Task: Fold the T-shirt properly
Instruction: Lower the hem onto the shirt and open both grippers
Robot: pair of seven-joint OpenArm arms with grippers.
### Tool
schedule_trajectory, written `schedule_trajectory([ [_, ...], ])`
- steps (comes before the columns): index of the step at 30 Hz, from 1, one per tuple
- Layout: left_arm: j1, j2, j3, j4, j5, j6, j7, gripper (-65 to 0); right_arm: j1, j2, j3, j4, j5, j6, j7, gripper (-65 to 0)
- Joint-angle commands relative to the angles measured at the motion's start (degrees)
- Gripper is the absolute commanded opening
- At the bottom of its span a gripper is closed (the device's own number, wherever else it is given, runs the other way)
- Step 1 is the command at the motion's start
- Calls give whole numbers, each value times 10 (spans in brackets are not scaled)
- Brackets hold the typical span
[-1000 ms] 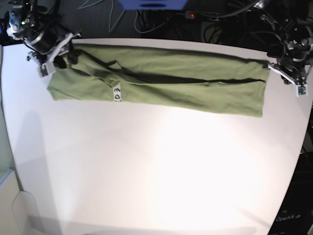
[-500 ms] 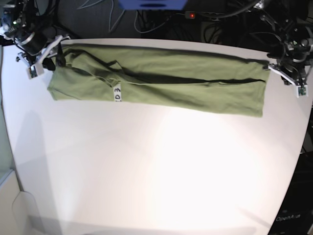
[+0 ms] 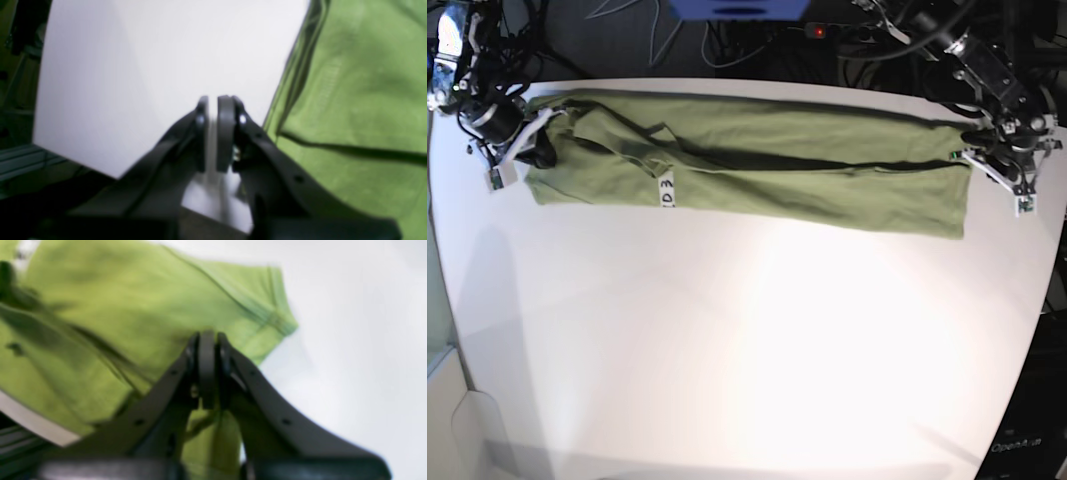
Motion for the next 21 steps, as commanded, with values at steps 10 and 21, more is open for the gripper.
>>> schedule_trajectory([
  [10, -13, 13, 1, 63, -4, 3, 2, -608, 29, 6, -31, -42, -42, 11, 16, -646],
  [21, -46, 8, 2, 81, -37, 3, 117, -355, 41, -18, -30, -42, -106, 11, 16, -647],
])
